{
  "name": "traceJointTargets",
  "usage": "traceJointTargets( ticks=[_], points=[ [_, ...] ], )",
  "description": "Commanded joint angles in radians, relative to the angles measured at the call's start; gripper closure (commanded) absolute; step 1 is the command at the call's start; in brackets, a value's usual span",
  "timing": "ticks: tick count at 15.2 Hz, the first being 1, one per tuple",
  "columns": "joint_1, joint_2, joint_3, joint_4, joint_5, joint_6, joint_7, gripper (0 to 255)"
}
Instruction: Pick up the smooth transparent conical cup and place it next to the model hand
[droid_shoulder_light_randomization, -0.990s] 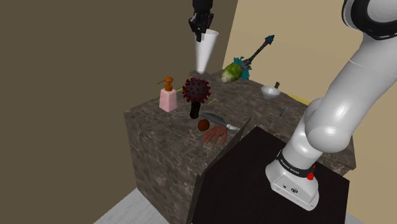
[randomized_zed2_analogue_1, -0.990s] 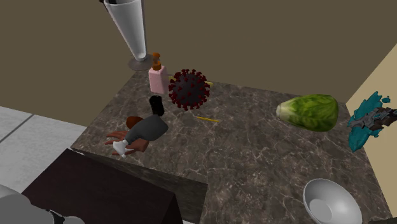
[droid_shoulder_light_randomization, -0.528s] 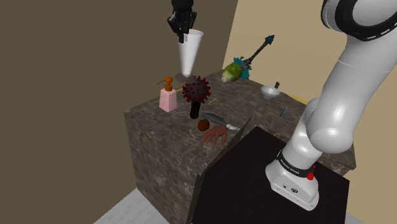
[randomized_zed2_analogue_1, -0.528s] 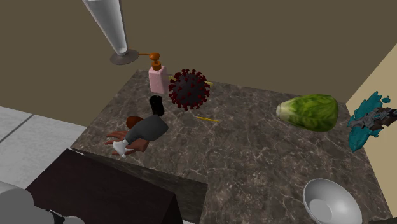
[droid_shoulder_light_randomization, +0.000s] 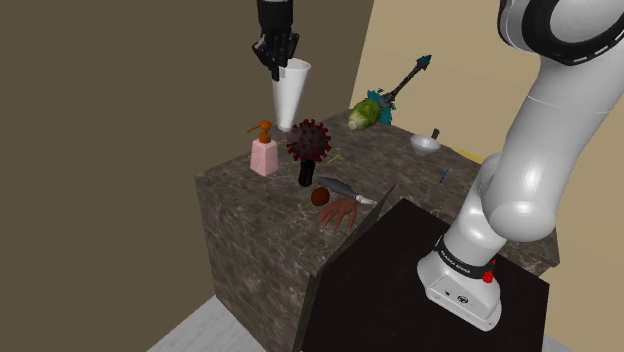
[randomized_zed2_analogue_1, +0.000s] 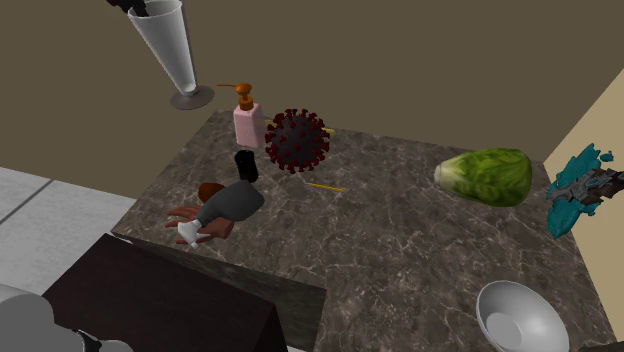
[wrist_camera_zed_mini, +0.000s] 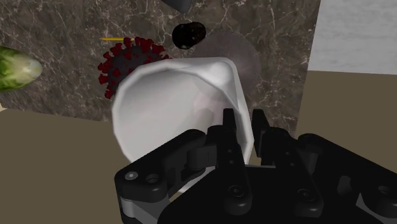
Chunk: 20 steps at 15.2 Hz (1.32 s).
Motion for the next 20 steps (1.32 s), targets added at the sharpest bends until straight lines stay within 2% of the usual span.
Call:
traceJointTargets(
  ticks=[1,20],
  points=[
    [-0.002,-0.007,-0.001,-0.036,0.000,0.030,0.005,255],
    [-0.008,-0.006,-0.006,-0.287,-0.013,0.278,0.056,255]
  ],
)
